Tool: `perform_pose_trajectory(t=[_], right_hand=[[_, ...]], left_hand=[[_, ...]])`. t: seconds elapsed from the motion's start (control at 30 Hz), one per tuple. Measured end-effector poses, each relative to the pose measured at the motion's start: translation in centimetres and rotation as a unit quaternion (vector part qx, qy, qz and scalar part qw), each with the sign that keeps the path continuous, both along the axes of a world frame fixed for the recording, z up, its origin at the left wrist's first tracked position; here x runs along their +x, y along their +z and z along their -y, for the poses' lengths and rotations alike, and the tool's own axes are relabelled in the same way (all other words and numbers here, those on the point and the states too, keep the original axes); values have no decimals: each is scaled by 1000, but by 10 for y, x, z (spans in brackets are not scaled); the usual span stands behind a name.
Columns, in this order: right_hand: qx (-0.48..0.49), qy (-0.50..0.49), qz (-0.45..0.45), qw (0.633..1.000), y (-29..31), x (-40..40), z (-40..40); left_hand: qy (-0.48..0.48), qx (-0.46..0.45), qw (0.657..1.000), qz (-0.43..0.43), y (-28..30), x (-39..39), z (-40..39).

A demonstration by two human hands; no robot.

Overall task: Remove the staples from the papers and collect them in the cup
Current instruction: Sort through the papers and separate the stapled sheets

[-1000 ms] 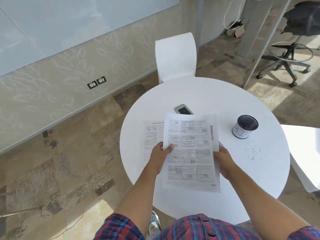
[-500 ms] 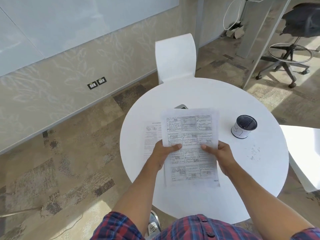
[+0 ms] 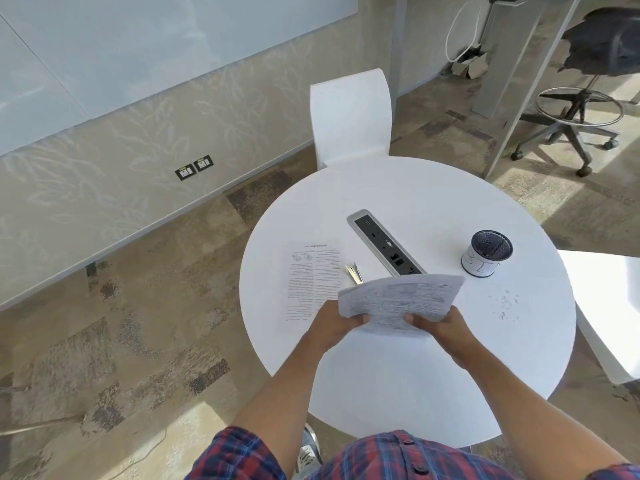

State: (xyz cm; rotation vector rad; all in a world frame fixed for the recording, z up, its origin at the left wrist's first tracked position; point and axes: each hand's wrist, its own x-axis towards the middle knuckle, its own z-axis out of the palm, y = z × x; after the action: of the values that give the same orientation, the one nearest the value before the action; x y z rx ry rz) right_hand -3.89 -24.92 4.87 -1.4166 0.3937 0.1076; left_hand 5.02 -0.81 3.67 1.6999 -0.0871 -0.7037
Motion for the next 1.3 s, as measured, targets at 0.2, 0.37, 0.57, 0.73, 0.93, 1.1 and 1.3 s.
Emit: perform_pose_trajectory(t=[0.2,0.37,0.57,0.73,0.93,1.1,1.3], right_hand=[[-27,-131,-47,990,-3,10,6],[-50,-180,-84,979,-11,4,14],[-59,-192,-102,974,-17,-2,21],[-60,-187,-109,974,-19,-3,20],[-63,-185,-105,975,-18,-2,20],[-44,-187,-97,977,-17,-2,17],[-42,-173,-96,979,-16,1,11]], left_hand=[[-60,298,949,80,-17,7,-35],[-202,529,819,92,-43,-3,-71],[-89,535,827,148,-50,-18,-77],[141,522,841,-34,-57,-20,-88],[215,470,847,-125,-88,-22,-108],[237,432,854,-166,-87,-23,-112],[237,430,849,-194,-137,-11,-123]])
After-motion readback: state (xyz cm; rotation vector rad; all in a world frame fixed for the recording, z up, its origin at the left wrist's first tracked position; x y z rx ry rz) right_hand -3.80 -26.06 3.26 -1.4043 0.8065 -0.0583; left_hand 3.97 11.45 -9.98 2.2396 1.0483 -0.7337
